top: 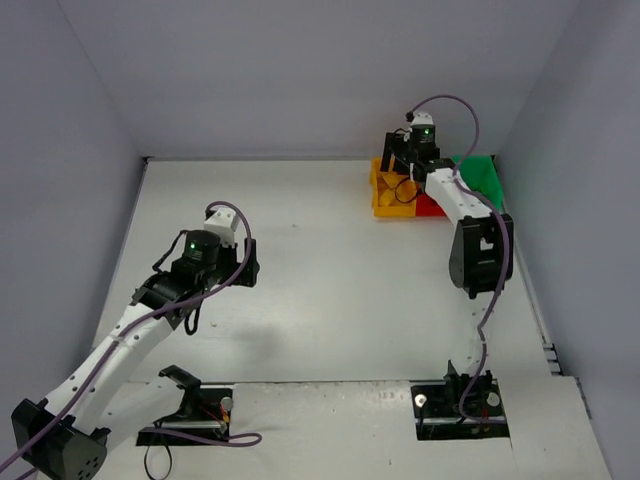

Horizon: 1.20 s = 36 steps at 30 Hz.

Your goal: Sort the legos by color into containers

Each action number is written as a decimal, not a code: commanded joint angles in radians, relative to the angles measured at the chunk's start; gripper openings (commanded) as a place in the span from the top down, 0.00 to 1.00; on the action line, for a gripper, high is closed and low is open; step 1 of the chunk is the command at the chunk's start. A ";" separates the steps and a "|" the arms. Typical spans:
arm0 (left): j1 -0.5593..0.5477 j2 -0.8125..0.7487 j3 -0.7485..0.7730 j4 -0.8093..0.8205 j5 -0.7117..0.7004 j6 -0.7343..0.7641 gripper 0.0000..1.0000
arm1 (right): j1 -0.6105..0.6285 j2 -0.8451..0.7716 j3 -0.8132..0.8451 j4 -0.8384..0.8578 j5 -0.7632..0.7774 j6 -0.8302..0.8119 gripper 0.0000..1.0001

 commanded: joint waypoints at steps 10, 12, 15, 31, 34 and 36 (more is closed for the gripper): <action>0.010 0.096 0.225 0.026 -0.033 -0.017 0.16 | 0.002 -0.814 -0.540 0.031 0.005 0.061 0.00; 0.012 0.087 0.232 0.026 -0.053 -0.011 0.16 | 0.002 -0.965 -0.651 0.025 0.022 0.062 0.00; 0.013 0.056 0.223 0.035 -0.096 -0.009 0.16 | 0.002 -1.155 -0.771 0.002 0.061 0.055 0.00; 0.018 -0.112 0.056 0.145 -0.281 -0.040 0.16 | 0.001 -1.508 -1.016 -0.147 0.150 0.087 0.00; 0.017 -0.126 0.029 0.158 -0.303 -0.037 0.16 | 0.001 -1.503 -1.022 -0.143 0.157 0.087 0.00; 0.018 -0.125 0.025 0.156 -0.300 -0.038 0.16 | 0.002 -1.500 -1.022 -0.144 0.163 0.082 0.00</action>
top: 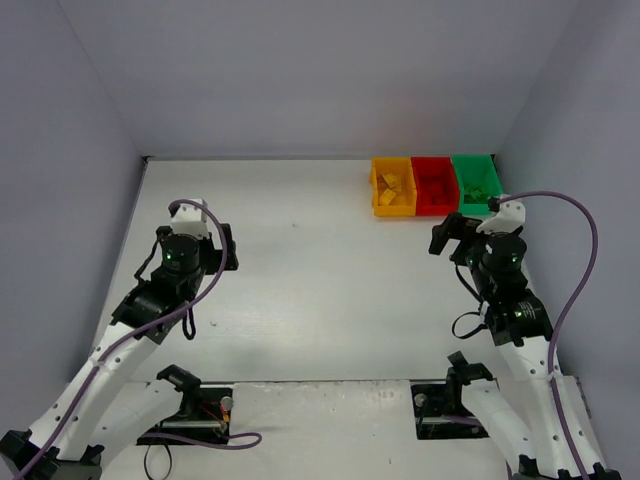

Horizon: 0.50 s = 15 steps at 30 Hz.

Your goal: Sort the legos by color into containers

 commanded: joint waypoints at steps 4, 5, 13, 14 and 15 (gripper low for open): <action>0.008 0.012 0.014 0.064 -0.032 -0.038 0.16 | 0.002 0.007 0.014 0.066 0.036 0.003 0.00; 0.006 0.015 0.016 0.064 -0.029 -0.043 0.16 | 0.002 0.004 0.014 0.066 0.036 0.003 0.00; 0.008 0.046 0.014 0.075 -0.001 -0.076 0.16 | 0.002 -0.033 0.008 0.067 0.017 -0.011 0.00; 0.008 0.048 0.011 0.076 0.002 -0.082 0.16 | 0.002 -0.036 0.009 0.066 0.016 -0.010 0.00; 0.008 0.051 0.010 0.079 0.011 -0.084 0.16 | 0.002 -0.041 0.009 0.066 0.017 -0.011 0.00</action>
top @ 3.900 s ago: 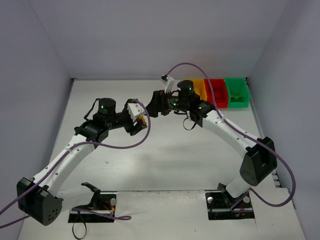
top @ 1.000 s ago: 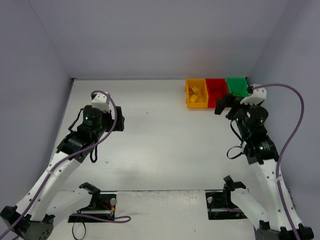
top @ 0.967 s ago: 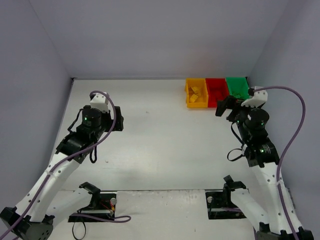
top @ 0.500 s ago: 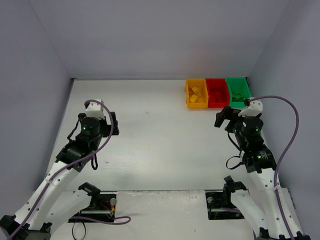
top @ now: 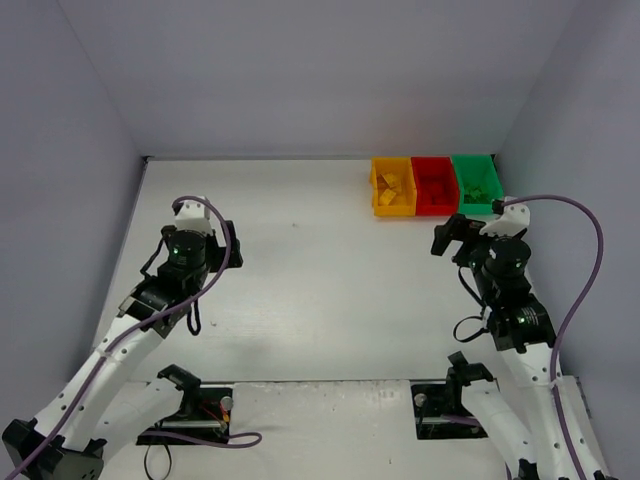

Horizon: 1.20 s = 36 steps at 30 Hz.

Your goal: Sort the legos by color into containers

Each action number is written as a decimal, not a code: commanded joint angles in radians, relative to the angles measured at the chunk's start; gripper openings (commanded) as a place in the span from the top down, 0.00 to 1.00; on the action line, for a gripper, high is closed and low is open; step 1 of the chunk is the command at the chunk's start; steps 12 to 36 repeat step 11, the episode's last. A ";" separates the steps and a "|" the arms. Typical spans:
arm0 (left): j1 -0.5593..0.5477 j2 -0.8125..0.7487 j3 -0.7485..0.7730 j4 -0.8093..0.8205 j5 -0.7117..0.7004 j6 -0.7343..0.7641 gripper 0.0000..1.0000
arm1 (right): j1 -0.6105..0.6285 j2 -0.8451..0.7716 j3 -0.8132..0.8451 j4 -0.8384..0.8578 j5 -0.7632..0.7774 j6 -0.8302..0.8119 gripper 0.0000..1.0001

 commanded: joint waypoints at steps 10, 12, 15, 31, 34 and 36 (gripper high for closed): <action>0.008 -0.014 0.010 0.049 0.003 -0.015 0.16 | 0.002 -0.024 -0.002 0.067 0.014 0.005 0.00; 0.008 -0.014 0.012 0.048 0.002 -0.015 0.16 | 0.002 -0.020 -0.001 0.066 0.019 0.006 0.00; 0.008 -0.014 0.012 0.048 0.002 -0.015 0.16 | 0.002 -0.020 -0.001 0.066 0.019 0.006 0.00; 0.008 -0.014 0.012 0.048 0.002 -0.015 0.16 | 0.002 -0.020 -0.001 0.066 0.019 0.006 0.00; 0.008 -0.014 0.012 0.048 0.002 -0.015 0.16 | 0.002 -0.020 -0.001 0.066 0.019 0.006 0.00; 0.008 -0.014 0.012 0.048 0.002 -0.015 0.16 | 0.002 -0.020 -0.001 0.066 0.019 0.006 0.00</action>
